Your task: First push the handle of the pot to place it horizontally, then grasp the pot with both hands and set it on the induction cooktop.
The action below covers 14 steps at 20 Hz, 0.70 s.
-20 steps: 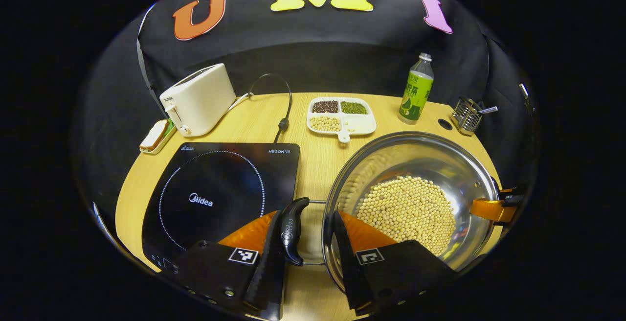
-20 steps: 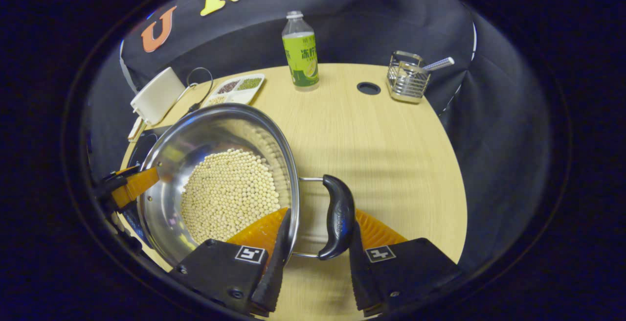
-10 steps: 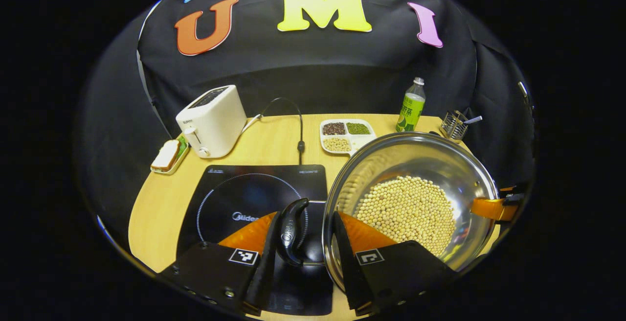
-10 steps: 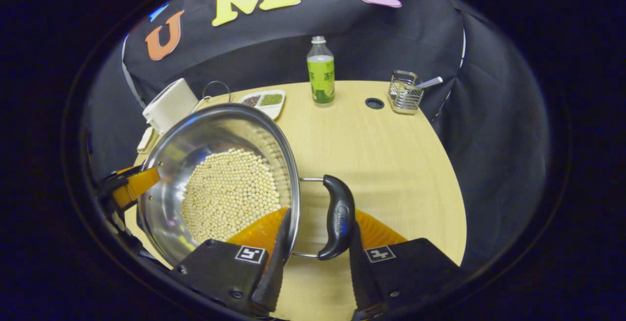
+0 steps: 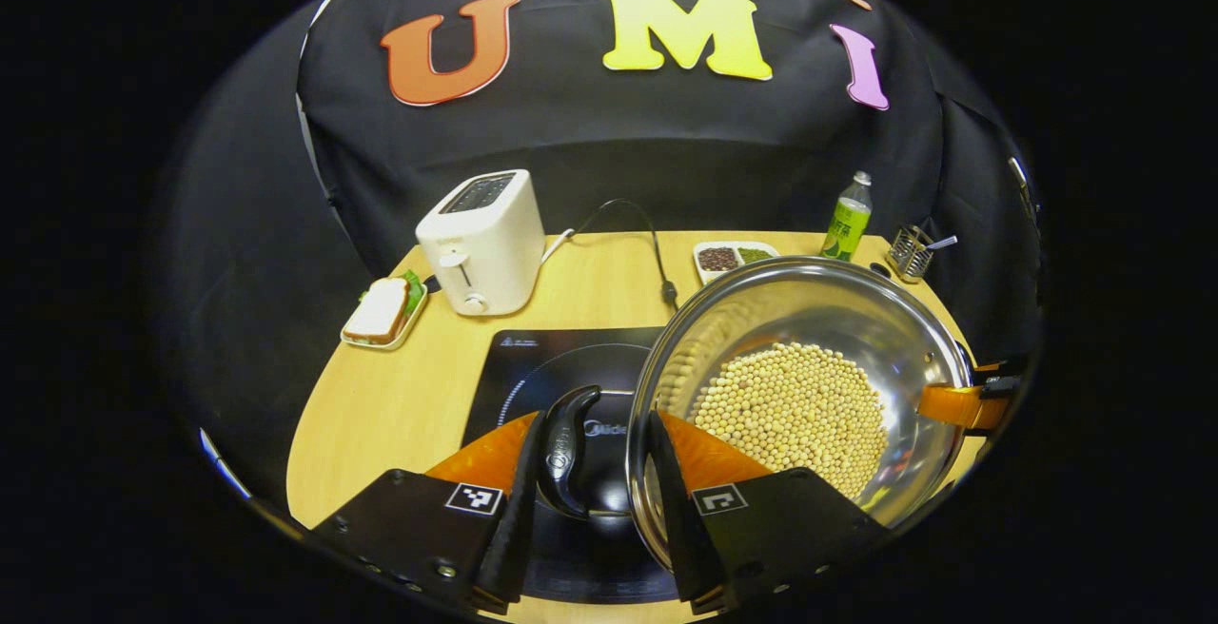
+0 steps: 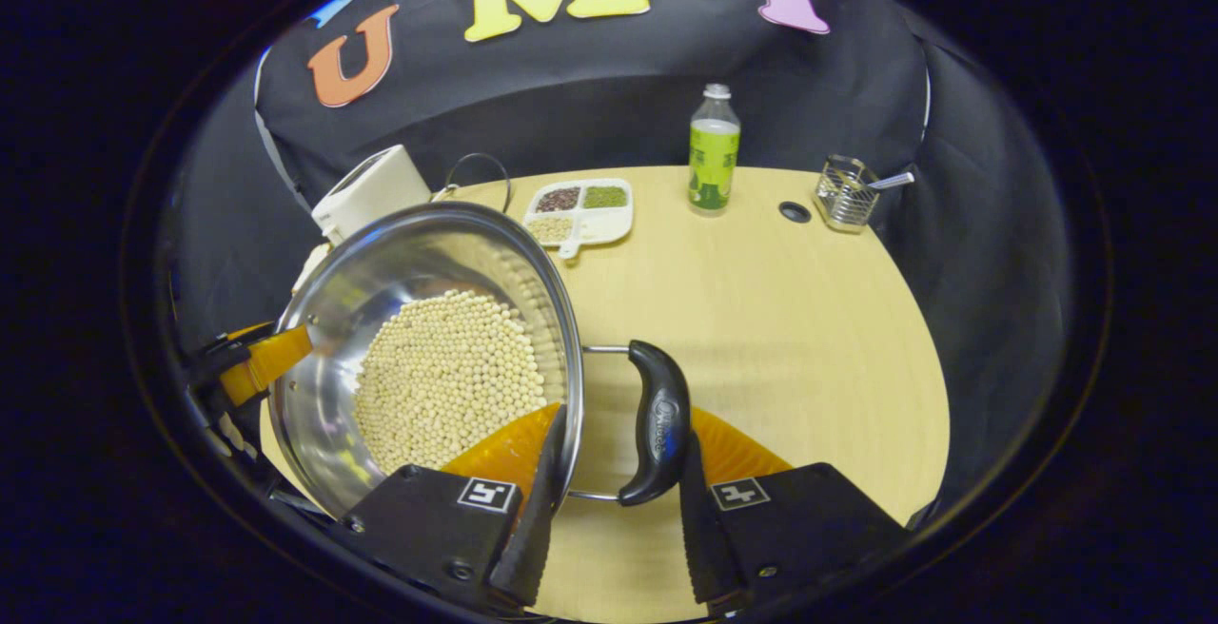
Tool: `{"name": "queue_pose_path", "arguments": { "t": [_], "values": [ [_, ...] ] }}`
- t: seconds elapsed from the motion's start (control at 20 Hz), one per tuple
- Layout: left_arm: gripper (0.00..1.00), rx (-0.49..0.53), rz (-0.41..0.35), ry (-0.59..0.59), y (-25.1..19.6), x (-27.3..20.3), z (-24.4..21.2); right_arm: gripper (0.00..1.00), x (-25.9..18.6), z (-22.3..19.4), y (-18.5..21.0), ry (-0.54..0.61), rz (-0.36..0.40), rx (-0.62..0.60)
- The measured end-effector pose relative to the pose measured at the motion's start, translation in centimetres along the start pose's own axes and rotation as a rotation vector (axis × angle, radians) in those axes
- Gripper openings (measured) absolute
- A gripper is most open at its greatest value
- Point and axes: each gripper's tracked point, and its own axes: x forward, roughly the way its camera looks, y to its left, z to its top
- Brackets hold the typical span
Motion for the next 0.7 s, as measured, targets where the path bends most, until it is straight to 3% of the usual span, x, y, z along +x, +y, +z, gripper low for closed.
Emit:
{"name": "queue_pose_path", "arguments": {
  "t": [0.35,0.7],
  "values": [
    [0.57,0.001,0.031,0.022,6.5,1.2,-0.4,0.58,2.4,-0.1,7.0,0.035,0.022,-0.001],
    [0.58,0.001,0.044,0.05,10.8,3.5,-0.6,0.58,4.8,0.1,11.2,0.068,0.018,-0.003]
  ]
}}
